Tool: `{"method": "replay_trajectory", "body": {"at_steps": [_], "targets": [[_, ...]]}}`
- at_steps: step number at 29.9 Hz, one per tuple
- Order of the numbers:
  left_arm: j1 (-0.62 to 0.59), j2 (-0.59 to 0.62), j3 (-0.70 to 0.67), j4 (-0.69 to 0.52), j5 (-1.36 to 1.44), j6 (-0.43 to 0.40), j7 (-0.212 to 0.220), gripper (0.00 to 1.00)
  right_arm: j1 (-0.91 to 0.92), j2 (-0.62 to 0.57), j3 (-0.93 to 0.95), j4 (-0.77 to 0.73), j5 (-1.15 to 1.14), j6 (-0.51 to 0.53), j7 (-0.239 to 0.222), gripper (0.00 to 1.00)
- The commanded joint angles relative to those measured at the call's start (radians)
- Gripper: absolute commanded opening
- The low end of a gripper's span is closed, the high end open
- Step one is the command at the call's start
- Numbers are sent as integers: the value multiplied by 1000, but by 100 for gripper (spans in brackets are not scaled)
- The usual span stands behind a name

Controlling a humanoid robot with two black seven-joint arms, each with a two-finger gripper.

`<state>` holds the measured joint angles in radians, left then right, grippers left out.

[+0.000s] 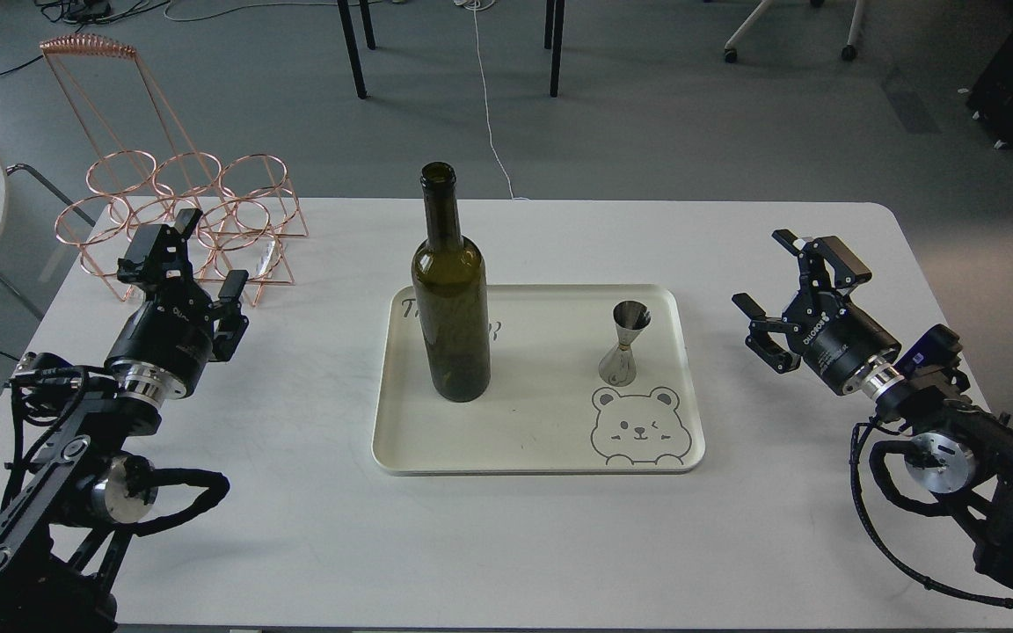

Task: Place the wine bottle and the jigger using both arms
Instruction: 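Move the right gripper toward the metal jigger on the tray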

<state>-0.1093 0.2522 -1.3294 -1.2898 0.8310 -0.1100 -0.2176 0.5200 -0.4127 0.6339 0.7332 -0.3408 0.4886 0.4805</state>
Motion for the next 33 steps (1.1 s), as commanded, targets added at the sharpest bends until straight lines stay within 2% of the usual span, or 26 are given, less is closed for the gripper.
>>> {"method": "replay_trajectory", "body": {"at_steps": [1,5,8,11,13,16,20,25,29,33], "targets": [[2,1,-1,-5,0,1,-5,98,-6,-1,3,3,2,0,3,99],[0,4,-1,-5,-6,-10,-8,98,-11,-24,-5,28,-12,0,6,99],[-1,12,-1,-6,-12,-28,-25,98,-9,-96,-10,90,-56,0,8,99],[2,31,-1,-14,-12,-94,-63,98,-12,-204,-8,213,-212,0,8,99],[2,41,1,-31,-13,-109,-65,98,-14,-280,-10,312,-367,0,8,99],[4,32,-1,-51,-13,-102,-78,98,-44,-353,-22,420,-655,-184,8,99],[5,27,7,-55,-12,-94,-127,98,-80,-364,-66,480,-935,-468,8,99],[7,25,15,-65,-10,-92,-131,98,-66,-354,-190,474,-1225,-827,8,98],[5,18,15,-66,-10,-92,-131,98,-55,-282,-237,440,-1434,-964,8,98],[5,18,15,-66,-10,-92,-131,98,-46,-183,-238,304,-1615,-977,8,98]]}}
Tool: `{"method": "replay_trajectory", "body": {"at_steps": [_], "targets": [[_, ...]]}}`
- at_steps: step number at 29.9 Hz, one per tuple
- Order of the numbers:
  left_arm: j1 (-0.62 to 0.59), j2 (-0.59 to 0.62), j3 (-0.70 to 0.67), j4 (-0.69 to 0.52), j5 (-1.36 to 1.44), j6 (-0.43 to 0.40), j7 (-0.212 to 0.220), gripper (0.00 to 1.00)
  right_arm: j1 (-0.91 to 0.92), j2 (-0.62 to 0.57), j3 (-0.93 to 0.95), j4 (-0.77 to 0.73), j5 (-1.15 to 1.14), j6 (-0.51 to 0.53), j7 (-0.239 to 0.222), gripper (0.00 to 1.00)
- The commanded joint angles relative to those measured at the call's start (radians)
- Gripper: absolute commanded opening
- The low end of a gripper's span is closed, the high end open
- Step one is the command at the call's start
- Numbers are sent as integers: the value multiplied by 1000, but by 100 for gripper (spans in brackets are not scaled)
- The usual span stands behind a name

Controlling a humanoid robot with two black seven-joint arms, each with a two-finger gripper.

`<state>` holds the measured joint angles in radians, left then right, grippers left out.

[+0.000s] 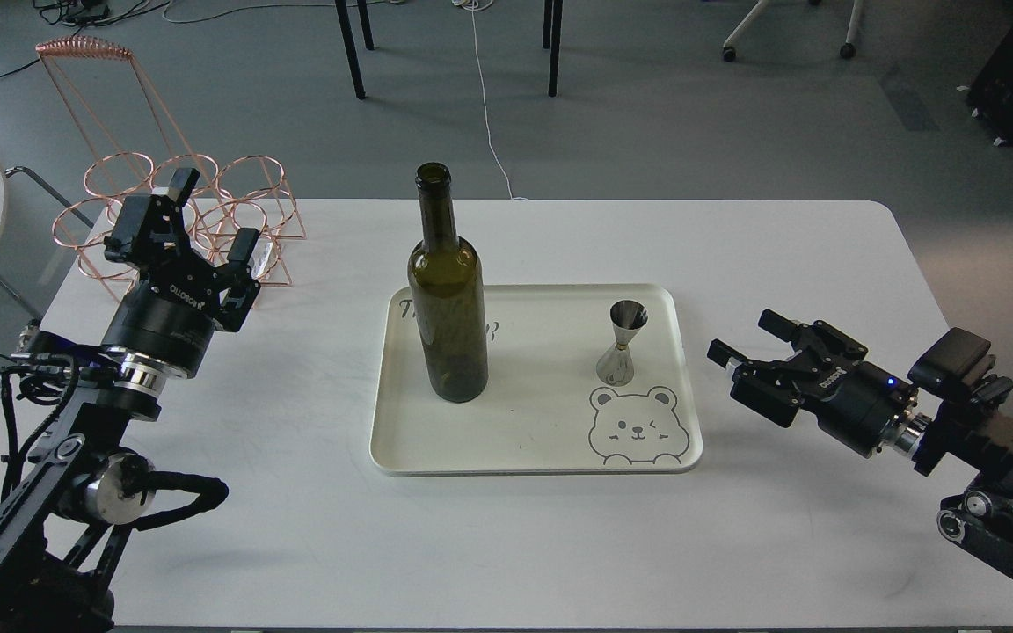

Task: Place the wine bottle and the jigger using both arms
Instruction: 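Move the right gripper toward the metal jigger on the tray, then close the right gripper around the metal jigger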

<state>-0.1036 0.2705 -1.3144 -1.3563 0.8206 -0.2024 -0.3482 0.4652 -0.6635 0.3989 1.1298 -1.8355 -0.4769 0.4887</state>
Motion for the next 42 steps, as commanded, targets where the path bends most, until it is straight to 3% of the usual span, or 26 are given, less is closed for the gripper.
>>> {"method": "replay_trajectory", "body": {"at_steps": [1,9,11,13,14,27,30,42], "targets": [[-1,-1,0,0,2,0,0,98,21,94,-3,-128,-149,-12,0,97],[4,6,-3,-23,0,1,0,98,59,237,-6,-266,-218,-12,0,91],[8,6,-3,-24,0,1,0,98,64,252,-6,-269,-220,-12,0,83],[10,4,-2,-24,0,5,0,98,72,272,-6,-275,-220,-12,0,66],[10,3,-2,-24,0,8,0,98,79,283,-6,-285,-222,-12,0,64],[12,3,-3,-27,0,11,0,98,121,377,-14,-403,-222,-12,0,64],[12,1,-3,-29,0,12,0,98,130,392,-14,-416,-222,-12,0,52],[12,3,0,-41,0,11,2,98,144,406,-14,-435,-222,-12,0,41]]}}
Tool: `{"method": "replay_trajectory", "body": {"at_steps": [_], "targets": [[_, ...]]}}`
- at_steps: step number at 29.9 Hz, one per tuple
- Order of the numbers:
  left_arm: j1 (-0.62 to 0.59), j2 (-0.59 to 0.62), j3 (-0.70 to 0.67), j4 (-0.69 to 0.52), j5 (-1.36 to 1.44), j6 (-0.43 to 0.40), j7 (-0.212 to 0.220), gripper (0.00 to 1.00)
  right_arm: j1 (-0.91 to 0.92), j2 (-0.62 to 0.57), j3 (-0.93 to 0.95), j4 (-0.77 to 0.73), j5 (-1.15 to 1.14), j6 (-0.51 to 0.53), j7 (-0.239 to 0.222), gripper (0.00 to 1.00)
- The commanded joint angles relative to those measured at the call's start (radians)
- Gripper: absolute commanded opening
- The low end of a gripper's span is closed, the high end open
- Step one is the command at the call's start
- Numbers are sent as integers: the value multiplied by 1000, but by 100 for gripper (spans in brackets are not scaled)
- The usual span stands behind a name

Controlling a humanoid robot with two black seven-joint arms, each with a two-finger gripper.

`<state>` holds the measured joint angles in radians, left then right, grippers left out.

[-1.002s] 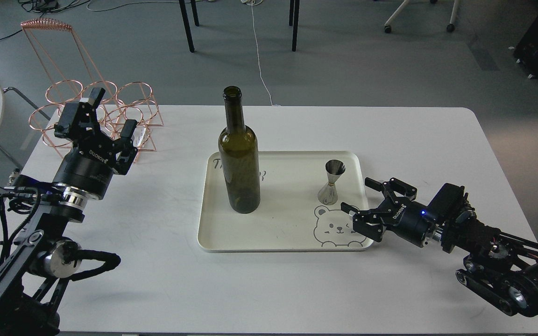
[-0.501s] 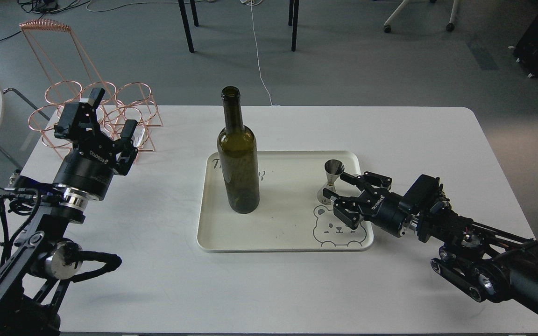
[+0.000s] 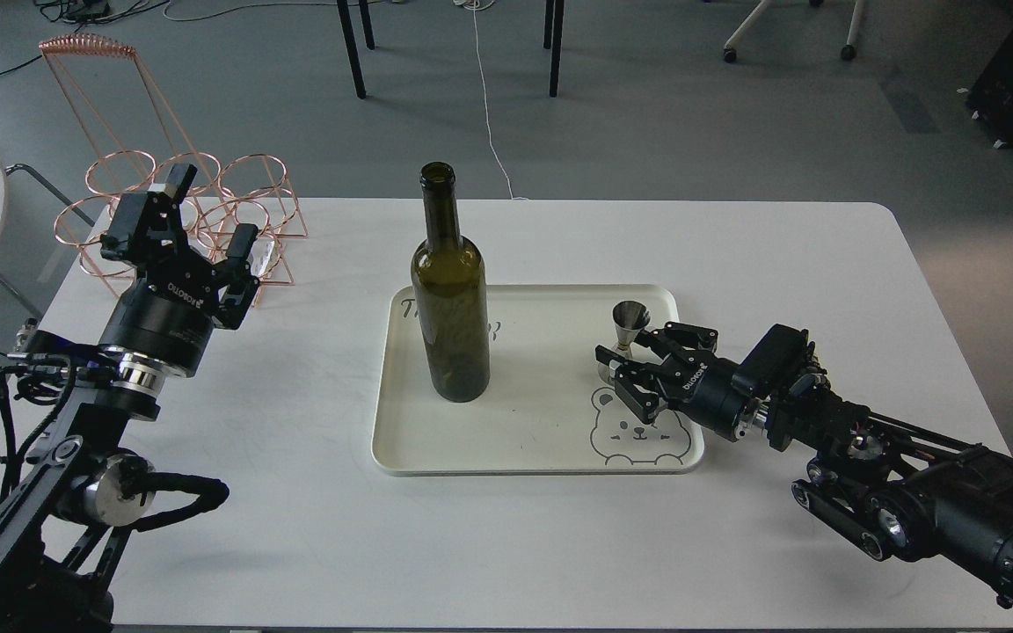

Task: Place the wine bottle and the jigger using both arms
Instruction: 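Close the right gripper around the metal jigger, then lift the jigger with the right gripper and carry it off the tray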

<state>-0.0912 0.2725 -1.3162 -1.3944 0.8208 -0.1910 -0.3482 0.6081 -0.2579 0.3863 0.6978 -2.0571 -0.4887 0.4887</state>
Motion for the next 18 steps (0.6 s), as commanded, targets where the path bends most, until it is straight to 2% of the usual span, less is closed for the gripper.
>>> {"method": "replay_trajectory", "body": {"at_steps": [1,2,4,5,10,18], "targets": [[1,1,2,-3,1,-1,2,98,1,0,0,-6,2,0,0,41],[1,2,2,-5,0,-1,2,98,1,0,0,-6,0,0,0,40],[1,1,2,-5,0,-1,0,98,1,0,0,-8,2,0,0,27],[1,1,2,-5,1,-1,2,98,1,0,0,-8,0,0,0,23],[1,2,0,-3,0,-1,0,98,-1,0,0,-8,2,0,0,16],[-1,2,0,-6,1,1,2,98,-5,-56,74,17,31,0,0,16]]}}
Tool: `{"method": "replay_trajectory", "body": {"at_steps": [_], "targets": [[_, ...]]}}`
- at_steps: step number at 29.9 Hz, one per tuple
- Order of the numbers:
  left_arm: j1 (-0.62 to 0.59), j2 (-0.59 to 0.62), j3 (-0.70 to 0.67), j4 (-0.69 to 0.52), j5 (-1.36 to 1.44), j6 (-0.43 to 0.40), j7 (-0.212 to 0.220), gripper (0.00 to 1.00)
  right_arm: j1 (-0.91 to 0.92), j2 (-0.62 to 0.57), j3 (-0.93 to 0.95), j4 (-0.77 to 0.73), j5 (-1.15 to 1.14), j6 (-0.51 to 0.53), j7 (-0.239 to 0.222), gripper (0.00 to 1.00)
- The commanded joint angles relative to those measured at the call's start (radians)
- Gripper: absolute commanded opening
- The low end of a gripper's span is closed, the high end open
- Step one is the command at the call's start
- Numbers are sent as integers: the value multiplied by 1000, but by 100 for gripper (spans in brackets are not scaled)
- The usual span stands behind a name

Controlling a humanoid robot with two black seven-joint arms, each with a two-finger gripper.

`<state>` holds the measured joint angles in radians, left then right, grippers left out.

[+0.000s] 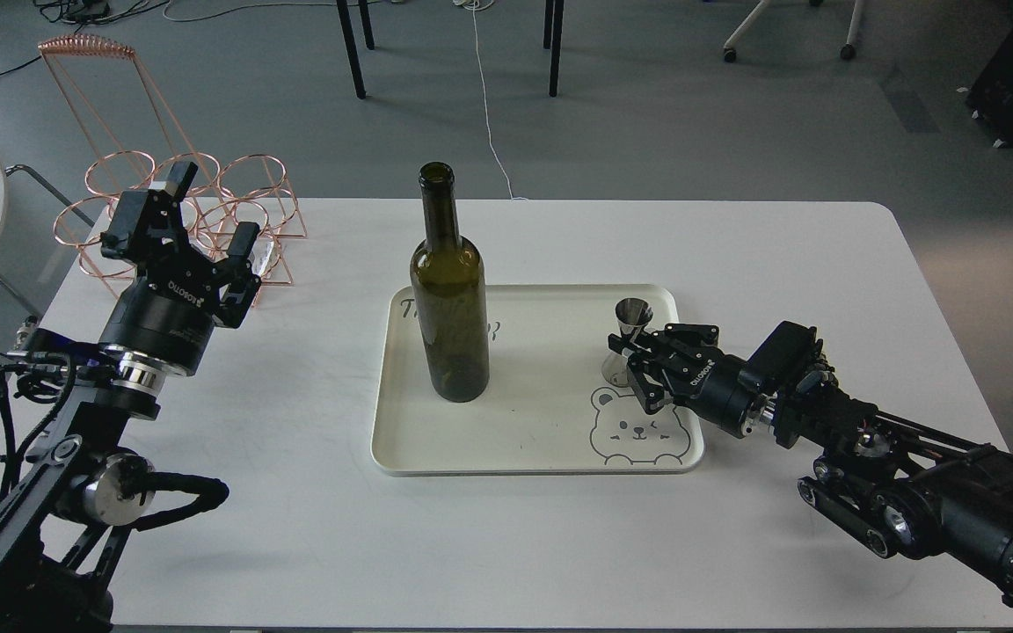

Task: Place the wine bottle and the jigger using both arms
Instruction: 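Lift the jigger with the right gripper and carry it off the tray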

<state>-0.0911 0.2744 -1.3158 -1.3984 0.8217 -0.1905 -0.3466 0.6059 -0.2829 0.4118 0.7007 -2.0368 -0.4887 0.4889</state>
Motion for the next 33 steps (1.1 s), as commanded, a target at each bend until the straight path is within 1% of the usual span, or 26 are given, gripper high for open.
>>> {"method": "replay_trajectory", "body": {"at_steps": [1,3,7,12,17,22,26,33], "targets": [[-1,0,0,-1,-1,0,0,98,-6,-41,71,22,13,0,0,16],[-1,2,0,-2,1,-1,0,98,-12,-59,122,43,20,0,0,16],[-1,3,1,-2,-1,-1,0,98,-35,-136,196,77,59,0,0,16],[-1,2,1,-11,-1,0,0,98,-84,-228,200,77,127,0,0,17],[-1,2,1,-13,-1,0,0,98,-138,-283,197,71,184,0,0,17],[-1,0,1,-13,1,-1,1,98,-178,-289,194,56,198,0,0,17],[-1,-1,1,-13,1,-1,3,98,-179,-279,189,11,199,0,0,18],[-1,-3,1,-13,1,-1,3,98,-179,-276,185,-9,199,0,0,19]]}}
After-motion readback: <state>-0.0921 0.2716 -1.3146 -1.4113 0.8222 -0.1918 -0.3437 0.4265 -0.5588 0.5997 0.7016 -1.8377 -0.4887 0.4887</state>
